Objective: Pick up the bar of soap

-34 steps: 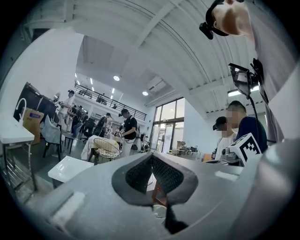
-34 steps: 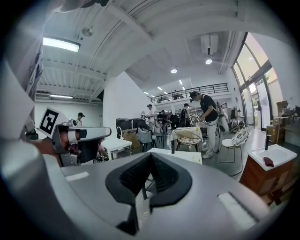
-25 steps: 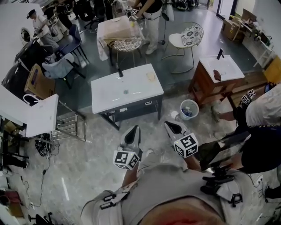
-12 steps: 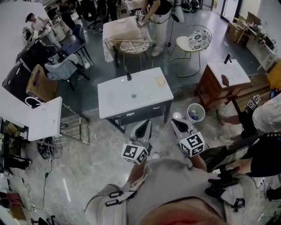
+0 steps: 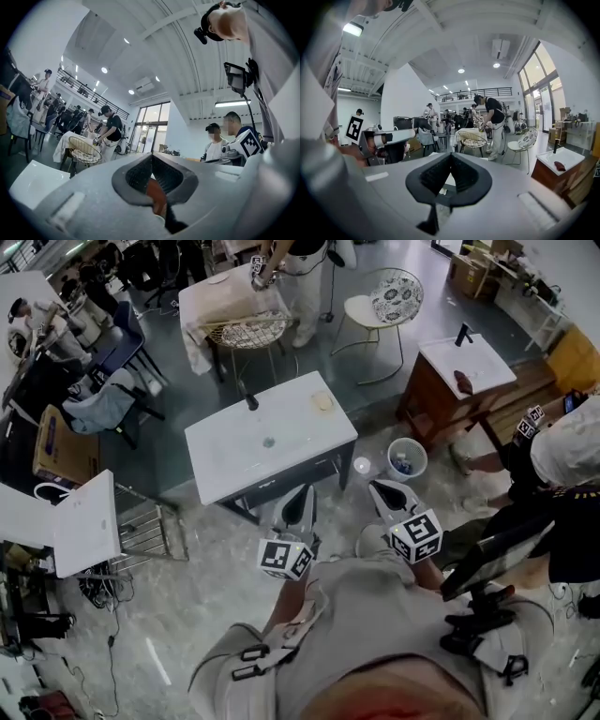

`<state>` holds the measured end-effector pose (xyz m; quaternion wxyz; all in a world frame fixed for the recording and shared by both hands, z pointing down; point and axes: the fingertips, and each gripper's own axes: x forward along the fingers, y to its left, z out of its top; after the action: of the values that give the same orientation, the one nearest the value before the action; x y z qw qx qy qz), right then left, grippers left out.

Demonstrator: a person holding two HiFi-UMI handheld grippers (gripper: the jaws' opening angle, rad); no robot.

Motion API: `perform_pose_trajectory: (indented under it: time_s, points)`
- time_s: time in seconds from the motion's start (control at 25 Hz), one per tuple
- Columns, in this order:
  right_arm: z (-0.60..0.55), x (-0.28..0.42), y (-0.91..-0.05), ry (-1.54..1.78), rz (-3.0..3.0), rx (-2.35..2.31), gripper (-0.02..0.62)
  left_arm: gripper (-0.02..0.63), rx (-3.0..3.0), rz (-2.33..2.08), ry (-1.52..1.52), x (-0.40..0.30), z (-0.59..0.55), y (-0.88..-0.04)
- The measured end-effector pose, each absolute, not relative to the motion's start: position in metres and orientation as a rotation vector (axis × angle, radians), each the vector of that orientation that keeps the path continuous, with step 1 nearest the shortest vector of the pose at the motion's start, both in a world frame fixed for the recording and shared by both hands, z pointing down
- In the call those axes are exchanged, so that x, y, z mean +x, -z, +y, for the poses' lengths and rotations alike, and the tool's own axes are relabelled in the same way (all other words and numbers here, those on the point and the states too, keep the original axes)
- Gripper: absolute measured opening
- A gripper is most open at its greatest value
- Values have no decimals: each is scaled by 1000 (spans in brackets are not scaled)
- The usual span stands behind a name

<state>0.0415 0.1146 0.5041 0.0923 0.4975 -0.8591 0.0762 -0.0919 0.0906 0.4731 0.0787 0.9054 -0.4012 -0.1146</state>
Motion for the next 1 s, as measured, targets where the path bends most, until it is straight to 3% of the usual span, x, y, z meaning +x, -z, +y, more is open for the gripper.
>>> perform_pose_trajectory:
  time_s: [0.36, 1.0]
  points:
    - [76, 44, -512, -295, -2582, 1481, 2, -8, 2673, -1221, 372, -81, 66, -474]
    - [-92, 30, -531, -326, -2676, 1371, 2, -8, 2565, -1485, 304, -119, -61, -495]
